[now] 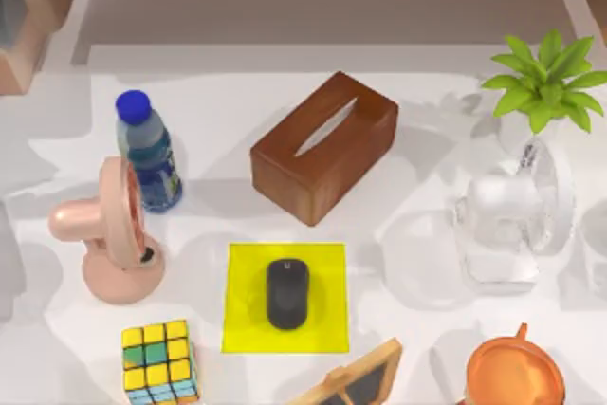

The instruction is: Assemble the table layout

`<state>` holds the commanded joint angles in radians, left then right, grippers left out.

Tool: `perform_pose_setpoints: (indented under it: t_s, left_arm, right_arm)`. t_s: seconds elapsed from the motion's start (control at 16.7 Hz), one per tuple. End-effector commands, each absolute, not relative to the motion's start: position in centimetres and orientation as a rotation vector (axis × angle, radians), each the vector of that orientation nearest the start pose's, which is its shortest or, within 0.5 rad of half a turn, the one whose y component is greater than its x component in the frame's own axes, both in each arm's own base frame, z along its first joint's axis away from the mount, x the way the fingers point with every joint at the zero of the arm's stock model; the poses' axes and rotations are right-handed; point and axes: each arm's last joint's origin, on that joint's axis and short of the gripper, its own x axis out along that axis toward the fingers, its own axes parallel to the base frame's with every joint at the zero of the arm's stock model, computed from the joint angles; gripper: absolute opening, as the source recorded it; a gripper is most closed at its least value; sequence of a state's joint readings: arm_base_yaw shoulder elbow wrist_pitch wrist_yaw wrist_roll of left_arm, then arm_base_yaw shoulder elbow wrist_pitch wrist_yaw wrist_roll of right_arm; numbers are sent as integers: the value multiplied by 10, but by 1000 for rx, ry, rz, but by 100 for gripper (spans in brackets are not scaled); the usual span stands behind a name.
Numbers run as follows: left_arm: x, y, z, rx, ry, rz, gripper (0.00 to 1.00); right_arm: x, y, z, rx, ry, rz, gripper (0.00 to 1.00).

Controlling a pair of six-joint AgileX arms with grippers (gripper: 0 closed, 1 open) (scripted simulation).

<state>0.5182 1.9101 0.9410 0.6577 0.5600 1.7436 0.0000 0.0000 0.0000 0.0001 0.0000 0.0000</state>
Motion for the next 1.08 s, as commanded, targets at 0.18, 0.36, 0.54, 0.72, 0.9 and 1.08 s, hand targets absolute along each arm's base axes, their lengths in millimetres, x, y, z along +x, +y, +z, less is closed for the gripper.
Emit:
perform_pose_setpoints:
  t_s: [0.18,0.36,0.54,0.72,0.9,1.08]
  left_arm:
    - [347,180,150,1561,162,-246,0]
    - [348,182,152,1563,163,-239,0]
    - [361,181,152,1566,156,-236,0]
    - [375,180,147,1563,160,-242,0]
    - [377,179,146,1561,162,-246,0]
    - [377,179,146,1561,162,-246,15]
  right_arm:
    - [106,-1,160,0,0,0,100]
    - [106,-1,160,0,0,0,100]
    - [106,-1,160,0,0,0,100]
    - [106,-1,160,0,0,0,100]
    - [106,-1,160,0,0,0,100]
    - [106,-1,160,0,0,0,100]
